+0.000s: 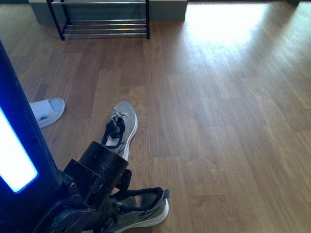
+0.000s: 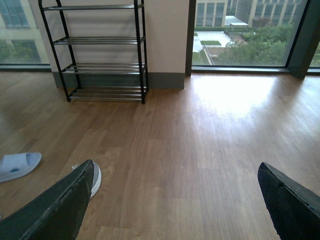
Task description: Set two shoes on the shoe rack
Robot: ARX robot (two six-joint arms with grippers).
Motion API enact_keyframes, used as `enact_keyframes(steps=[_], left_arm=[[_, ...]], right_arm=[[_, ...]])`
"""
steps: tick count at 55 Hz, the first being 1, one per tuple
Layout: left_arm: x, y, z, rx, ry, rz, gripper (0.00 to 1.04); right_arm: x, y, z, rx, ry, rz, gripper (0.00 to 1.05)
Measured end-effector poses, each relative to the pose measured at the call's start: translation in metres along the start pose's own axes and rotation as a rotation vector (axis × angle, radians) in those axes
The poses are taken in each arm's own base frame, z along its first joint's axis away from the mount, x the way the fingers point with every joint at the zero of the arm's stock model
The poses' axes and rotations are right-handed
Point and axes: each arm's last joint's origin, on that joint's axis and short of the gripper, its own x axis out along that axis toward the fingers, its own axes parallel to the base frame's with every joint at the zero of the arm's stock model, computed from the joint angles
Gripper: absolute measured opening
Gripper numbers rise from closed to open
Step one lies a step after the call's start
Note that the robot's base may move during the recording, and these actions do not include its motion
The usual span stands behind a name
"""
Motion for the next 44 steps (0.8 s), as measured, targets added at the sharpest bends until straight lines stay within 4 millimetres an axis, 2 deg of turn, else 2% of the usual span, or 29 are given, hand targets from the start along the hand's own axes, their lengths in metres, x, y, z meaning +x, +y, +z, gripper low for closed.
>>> enact_keyframes(steps=[22,34,40,44], left_arm=[[0.03,-0.007,-0.002,-0.007,0.002,0.096,0.95],[0.046,-0.005,0.007,0.001,-0.046,0.111,0.95],[0.05,-0.002,0.012,0.007,-0.063,0.134,0.82],[0.052,0.0,0.015,0.015,-0.084,0.144,0.66]], right_arm=[[0.0,0.0,0.0,0.0,0.0,0.0,0.95],[0.0,0.0,0.0,0.0,0.0,0.0,0.95],[0.0,0.0,0.0,0.0,0.0,0.0,0.95],[0.0,0.0,0.0,0.0,0.0,0.0,0.95]])
